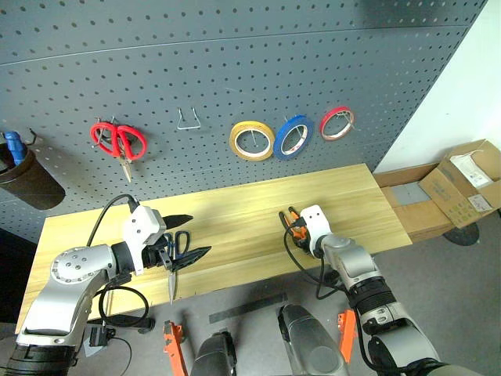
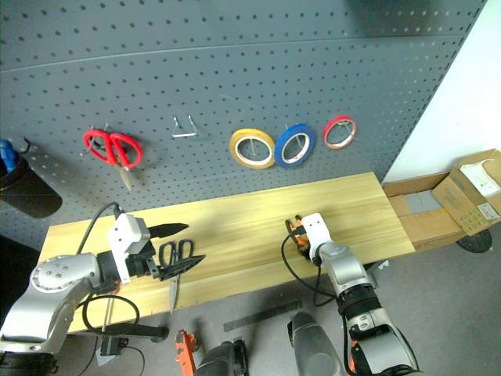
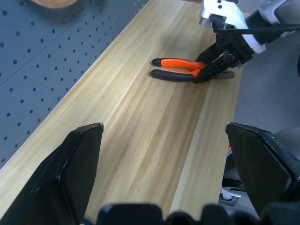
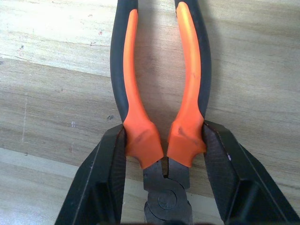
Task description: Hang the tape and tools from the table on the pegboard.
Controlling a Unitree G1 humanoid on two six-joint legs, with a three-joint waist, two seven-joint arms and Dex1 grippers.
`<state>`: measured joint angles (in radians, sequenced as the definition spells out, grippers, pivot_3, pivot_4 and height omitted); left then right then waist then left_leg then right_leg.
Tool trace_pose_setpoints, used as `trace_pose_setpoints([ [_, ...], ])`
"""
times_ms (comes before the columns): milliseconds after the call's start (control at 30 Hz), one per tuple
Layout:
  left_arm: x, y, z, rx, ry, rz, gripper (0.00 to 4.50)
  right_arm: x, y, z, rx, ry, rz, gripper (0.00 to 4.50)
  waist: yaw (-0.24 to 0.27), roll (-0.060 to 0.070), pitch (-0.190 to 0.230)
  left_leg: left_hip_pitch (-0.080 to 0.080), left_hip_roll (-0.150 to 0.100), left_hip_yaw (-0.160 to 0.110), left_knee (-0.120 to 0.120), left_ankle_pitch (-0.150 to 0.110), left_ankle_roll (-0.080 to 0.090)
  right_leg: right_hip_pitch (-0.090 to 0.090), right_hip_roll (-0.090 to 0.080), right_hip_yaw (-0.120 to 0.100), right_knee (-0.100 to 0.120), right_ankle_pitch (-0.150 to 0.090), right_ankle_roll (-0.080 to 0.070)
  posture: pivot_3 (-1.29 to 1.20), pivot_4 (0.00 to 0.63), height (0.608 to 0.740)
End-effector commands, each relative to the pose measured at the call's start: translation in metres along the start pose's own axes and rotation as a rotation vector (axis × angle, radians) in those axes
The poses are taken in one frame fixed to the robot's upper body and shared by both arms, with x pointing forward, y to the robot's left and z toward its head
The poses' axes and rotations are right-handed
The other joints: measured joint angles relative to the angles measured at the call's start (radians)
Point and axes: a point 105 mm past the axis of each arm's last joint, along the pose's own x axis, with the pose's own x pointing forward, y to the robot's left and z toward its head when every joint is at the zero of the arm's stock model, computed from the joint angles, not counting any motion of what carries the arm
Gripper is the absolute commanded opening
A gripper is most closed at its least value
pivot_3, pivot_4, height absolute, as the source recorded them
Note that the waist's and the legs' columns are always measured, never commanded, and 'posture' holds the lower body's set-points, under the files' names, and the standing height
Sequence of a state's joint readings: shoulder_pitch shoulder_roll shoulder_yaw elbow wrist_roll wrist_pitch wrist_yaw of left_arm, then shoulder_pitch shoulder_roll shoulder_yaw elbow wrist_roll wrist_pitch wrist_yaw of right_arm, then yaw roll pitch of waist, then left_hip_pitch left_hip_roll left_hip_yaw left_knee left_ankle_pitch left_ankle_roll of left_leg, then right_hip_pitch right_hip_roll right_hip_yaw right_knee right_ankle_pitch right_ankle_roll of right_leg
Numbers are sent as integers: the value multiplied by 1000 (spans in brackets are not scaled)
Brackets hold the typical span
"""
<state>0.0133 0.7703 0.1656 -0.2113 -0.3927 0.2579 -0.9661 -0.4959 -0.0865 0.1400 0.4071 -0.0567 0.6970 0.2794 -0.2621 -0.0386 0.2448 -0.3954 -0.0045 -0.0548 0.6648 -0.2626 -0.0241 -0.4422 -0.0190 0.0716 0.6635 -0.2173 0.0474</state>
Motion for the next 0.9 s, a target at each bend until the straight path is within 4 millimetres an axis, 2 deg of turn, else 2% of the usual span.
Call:
trace_pose_setpoints([
  [33,-6,4,12,32,-29,31,4500,-2,-4,1,14,-14,3,1837,0,0,-1,0,0,0,0,0,0,0,0,0,0,0,0,-269,183,740],
  [67,-6,4,12,27,-32,34,4500,-2,-5,1,22,-15,-1,1837,0,0,-1,0,0,0,0,0,0,0,0,0,0,0,0,-270,182,740],
  [200,-9,7,15,16,-41,46,4500,-1,-5,1,0,8,3,3147,-1,0,-5,0,0,0,0,0,0,0,0,0,0,0,0,-274,179,740],
  [467,-8,12,23,21,-51,47,4500,5,-1,19,-21,-1,7,3147,-12,0,-18,0,0,1,0,0,0,0,0,0,0,0,0,-280,172,740],
  [800,-8,10,22,23,-50,51,4500,16,-1,10,-25,64,12,3147,-18,0,-21,0,0,0,0,0,0,0,0,0,0,1,0,-276,168,740],
  [900,-8,9,21,20,-49,55,4500,20,2,14,-41,53,11,3147,-19,0,-26,1,0,0,0,0,0,1,0,0,0,1,0,-276,168,740],
])
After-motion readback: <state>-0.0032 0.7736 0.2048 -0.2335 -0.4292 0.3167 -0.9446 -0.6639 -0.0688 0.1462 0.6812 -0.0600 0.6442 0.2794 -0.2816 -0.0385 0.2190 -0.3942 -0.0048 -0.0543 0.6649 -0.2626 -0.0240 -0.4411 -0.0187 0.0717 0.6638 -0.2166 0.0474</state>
